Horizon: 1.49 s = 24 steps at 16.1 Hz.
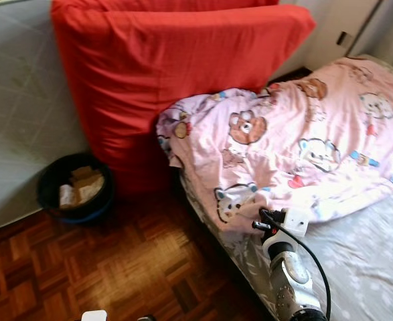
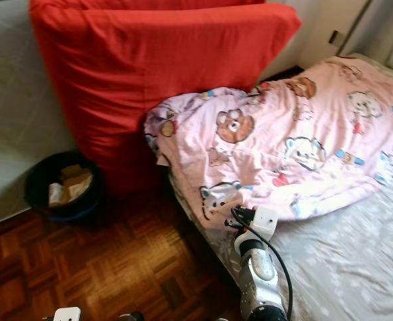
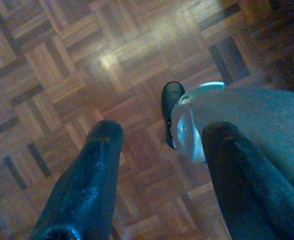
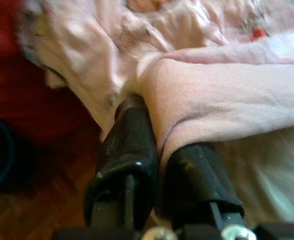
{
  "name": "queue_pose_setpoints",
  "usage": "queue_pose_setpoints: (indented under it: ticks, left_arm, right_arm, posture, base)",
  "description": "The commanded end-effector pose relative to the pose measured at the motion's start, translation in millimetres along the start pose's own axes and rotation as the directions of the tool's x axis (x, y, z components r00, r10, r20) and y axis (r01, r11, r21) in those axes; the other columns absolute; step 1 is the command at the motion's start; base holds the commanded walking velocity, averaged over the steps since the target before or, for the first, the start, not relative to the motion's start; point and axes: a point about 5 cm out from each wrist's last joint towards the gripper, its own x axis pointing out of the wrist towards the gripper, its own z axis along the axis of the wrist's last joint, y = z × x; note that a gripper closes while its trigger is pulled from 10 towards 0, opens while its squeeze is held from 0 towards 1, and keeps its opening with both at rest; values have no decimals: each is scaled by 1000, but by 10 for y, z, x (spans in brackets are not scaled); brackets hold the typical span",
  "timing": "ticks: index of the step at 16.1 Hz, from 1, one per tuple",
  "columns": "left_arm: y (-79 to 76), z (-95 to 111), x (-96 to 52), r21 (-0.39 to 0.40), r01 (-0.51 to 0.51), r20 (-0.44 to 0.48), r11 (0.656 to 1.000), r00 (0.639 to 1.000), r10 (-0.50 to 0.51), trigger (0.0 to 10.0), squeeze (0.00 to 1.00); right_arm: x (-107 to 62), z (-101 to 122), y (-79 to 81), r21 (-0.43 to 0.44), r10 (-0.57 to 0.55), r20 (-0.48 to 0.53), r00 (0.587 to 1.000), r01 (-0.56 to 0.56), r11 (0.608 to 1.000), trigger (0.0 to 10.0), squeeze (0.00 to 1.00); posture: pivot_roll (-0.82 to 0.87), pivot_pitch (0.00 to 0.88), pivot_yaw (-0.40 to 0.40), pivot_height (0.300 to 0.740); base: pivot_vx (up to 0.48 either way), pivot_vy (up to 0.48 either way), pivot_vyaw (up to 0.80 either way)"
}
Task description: Clean up the room
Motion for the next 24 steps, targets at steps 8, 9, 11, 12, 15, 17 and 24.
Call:
queue_pose_setpoints:
  ticks: [8,9,11,12,15,17,24]
  left_arm:
    - [20,-130,-47,36,1,-43,999,999,1,10000,0]
    - [12,-128,-47,38,3,-41,999,999,-1,10000,0]
    - [3,-121,-45,43,6,-36,999,999,-4,10000,0]
    - [2,-119,-44,44,6,-35,999,999,-5,10000,0]
    - [9,-106,-39,47,-2,-31,999,1000,3,10000,0]
    - [13,-100,-36,49,-2,-33,999,999,3,10000,0]
    - [21,-101,-35,53,-1,-37,999,999,3,10000,0]
  right_arm:
    - [-292,-643,-416,107,-154,-393,907,211,972,10000,0]
    - [-358,-721,-476,81,-162,-441,883,219,972,10000,0]
    - [-481,-865,-536,41,-167,-533,829,222,974,10000,0]
    - [-494,-881,-535,39,-159,-541,826,213,976,10000,0]
    - [-604,-998,-537,46,-100,-578,810,154,987,10000,0]
    - [-629,-1019,-550,48,-96,-588,803,153,987,10000,0]
    - [-651,-1046,-531,57,-73,-591,803,132,990,10000,463]
  posture:
    - [67,169,-54,740]
    - [67,169,-54,740]
    - [66,170,-52,740]
    - [67,171,-51,740]
    - [69,169,-49,740]
    - [68,169,-47,740]
    - [68,166,-48,740]
  base:
    - [0,0,0]
    - [0,0,0]
    - [0,0,0]
    - [0,0,0]
    - [0,0,0]
    - [0,0,0]
    - [0,0,0]
